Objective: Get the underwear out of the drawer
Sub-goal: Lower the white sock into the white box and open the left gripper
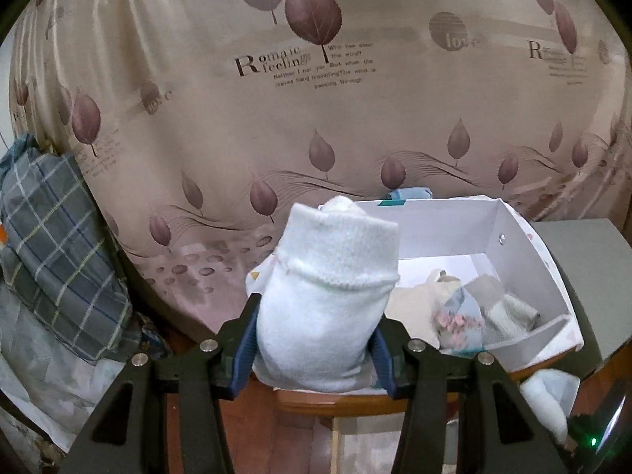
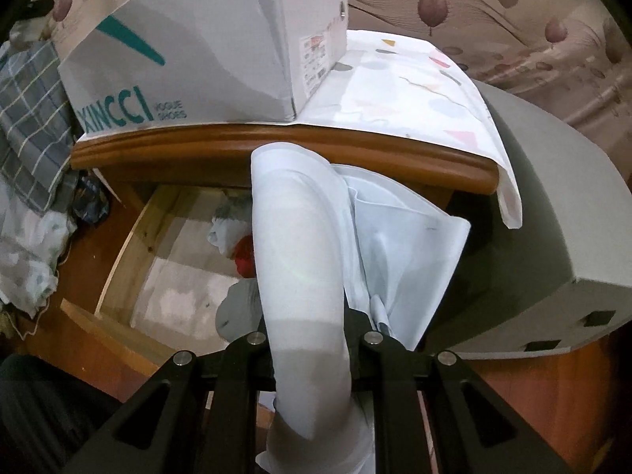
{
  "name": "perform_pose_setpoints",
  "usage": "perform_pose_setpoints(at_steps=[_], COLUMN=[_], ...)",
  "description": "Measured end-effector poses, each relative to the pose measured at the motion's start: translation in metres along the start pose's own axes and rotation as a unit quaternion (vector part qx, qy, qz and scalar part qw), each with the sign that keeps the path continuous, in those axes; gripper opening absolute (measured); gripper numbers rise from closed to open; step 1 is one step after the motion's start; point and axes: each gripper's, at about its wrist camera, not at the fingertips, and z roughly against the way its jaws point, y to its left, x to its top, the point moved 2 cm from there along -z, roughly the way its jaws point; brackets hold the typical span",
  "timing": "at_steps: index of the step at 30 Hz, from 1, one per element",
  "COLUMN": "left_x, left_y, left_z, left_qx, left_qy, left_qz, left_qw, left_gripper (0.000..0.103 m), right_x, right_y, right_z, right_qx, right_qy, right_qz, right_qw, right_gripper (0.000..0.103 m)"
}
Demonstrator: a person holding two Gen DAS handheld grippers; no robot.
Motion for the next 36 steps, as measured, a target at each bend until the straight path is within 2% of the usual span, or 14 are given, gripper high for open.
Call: perform_pose_setpoints(at_steps=[8, 14, 22, 25, 30, 36], left_x=[0.015, 0.009, -0.002, -0.005, -0.007, -0.005], left_y=[-0.01, -0.019, -0.034, -0.038, -0.041, -0.039], left_z=[-0.048, -0.071, -0.099, -0.106, -0.112, -0.108], left_qx=[-0.002, -0.014, -0.007, -0.009, 0.008, 0.003], left_qy=[0.034, 0.052, 0.073, 0.083, 0.095, 0.104], left_qz=[0.001, -0.011, -0.037, -0.039, -0.049, -0.044], left_qw=[0.9994, 0.9985, 0.9966, 0.9958, 0.9943, 0.9936], left_gripper=[0.05, 0.051, 0.051, 0.052, 0.055, 0.058], right_x=[0.002, 0.003, 0.003, 0.003, 0.003, 0.003], right_y=[-0.006, -0.006, -0.006, -0.008, -0.012, -0.013], right_z=[-0.001, -0.004, -0.008, -0.009, -0.014, -0.015], right_qx=[0.012, 0.007, 0.012, 0.015, 0.02, 0.021], right_qy=[0.0, 0.005, 0.014, 0.016, 0.023, 0.025], right_qz=[-0.026, -0.03, -0.034, -0.037, -0.046, -0.046], right_qw=[1.0, 1.0, 0.999, 0.999, 0.998, 0.998], right_gripper=[0.014, 0.014, 0.014, 0.015, 0.015, 0.015])
